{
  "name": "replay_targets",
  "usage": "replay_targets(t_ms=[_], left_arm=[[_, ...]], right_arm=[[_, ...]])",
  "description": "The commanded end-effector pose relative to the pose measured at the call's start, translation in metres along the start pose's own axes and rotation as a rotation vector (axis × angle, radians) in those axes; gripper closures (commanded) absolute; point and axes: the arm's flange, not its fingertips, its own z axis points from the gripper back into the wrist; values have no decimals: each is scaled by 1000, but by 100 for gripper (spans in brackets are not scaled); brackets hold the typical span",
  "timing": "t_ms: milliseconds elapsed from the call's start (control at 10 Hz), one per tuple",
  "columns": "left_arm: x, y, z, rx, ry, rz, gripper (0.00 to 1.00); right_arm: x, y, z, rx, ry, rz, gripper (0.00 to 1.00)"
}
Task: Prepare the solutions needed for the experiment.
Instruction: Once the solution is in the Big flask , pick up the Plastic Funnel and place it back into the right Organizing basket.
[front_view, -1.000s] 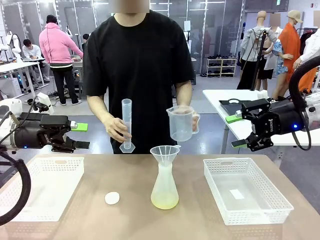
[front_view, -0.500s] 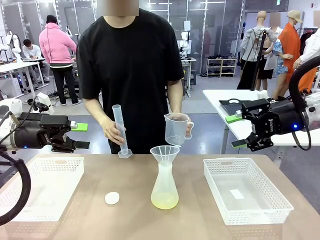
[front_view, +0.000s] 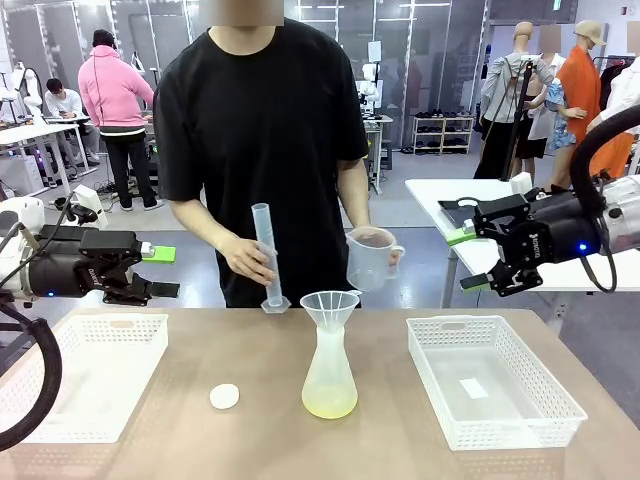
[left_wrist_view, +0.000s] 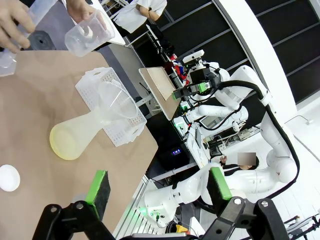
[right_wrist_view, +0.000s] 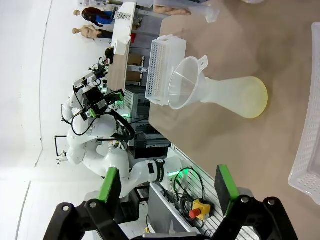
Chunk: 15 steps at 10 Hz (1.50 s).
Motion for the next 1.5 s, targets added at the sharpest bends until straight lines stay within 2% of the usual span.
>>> replay_targets(t_ms=[0, 700, 1000, 1300, 1400], left_arm=[[-1, -3, 0, 1, 13, 6, 0], [-1, -3, 0, 1, 13, 6, 0], [-1, -3, 0, 1, 13, 6, 0], [-1, -3, 0, 1, 13, 6, 0], [-1, -3, 0, 1, 13, 6, 0]], right_arm=[[5, 13, -8, -77, 0, 21, 5], [18, 86, -91, -421, -26, 212, 5], [23, 101, -117, -492, -48, 200, 5], [28, 104, -127, -539, -70, 166, 5], [21, 98, -119, -496, -48, 221, 5]])
